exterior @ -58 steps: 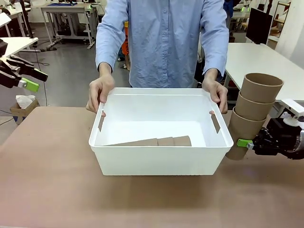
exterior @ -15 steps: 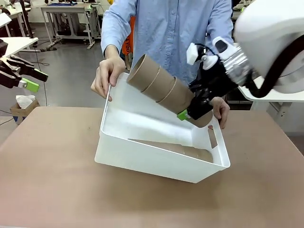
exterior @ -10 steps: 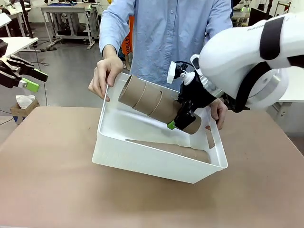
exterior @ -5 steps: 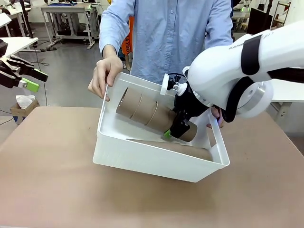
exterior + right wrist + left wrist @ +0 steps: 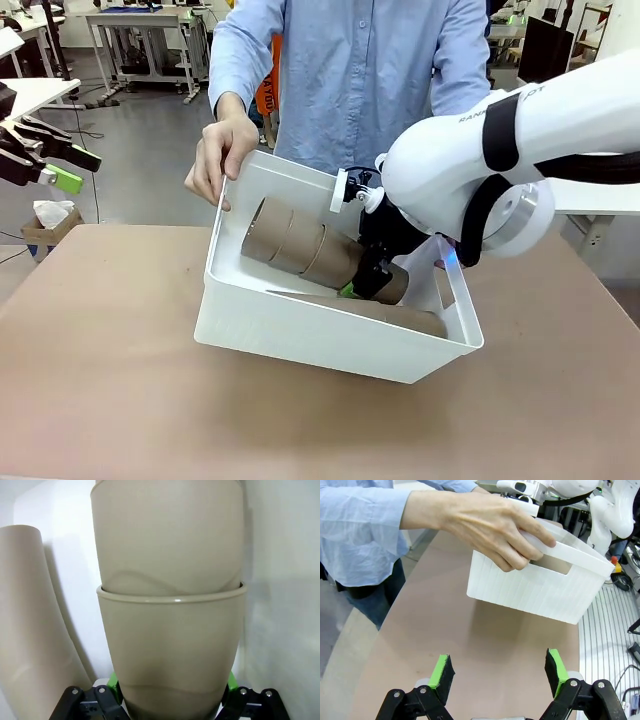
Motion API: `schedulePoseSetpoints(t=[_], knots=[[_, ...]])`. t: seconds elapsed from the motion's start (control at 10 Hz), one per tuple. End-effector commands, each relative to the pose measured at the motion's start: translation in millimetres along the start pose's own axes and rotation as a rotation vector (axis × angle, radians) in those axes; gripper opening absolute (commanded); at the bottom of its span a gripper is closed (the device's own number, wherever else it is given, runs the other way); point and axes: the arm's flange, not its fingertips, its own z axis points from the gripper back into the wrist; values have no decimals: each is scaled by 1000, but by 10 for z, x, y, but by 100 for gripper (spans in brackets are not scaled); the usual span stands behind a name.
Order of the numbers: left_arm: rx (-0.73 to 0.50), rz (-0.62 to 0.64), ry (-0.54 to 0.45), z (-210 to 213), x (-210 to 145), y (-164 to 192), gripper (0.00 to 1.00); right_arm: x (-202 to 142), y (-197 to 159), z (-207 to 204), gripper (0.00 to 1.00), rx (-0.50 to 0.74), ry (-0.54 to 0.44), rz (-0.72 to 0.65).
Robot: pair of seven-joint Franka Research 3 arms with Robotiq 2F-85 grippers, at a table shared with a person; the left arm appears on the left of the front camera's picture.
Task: Stack the cups and store them in the basket.
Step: Place the stack of Reusable plastic cups into the Pantry Basket.
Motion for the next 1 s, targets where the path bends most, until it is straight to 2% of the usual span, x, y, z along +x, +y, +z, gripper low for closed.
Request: schedulePoseSetpoints(t=[0.0,0.2,0.3,0.6,0.7,0.9], knots=[[-2,5,-2,5,13,-5,96,102,-57,-8,100,-25,13,3],[-2,5,-2,5,13,-5,96,105,-76,124,100,3,2,3],[-2,5,-2,5,13,-5,96,116,-95,334,100,11,-19,-4],[-2,5,-2,5,13,-5,96,117,-138,1437,100,61,-106,-59],[-2,5,-2,5,13,-5,96,88,-153,1770,100,116,-114,-106],[-2,5,-2,5,13,-5,96,-141,-246,2450,100,144,-180,-147]])
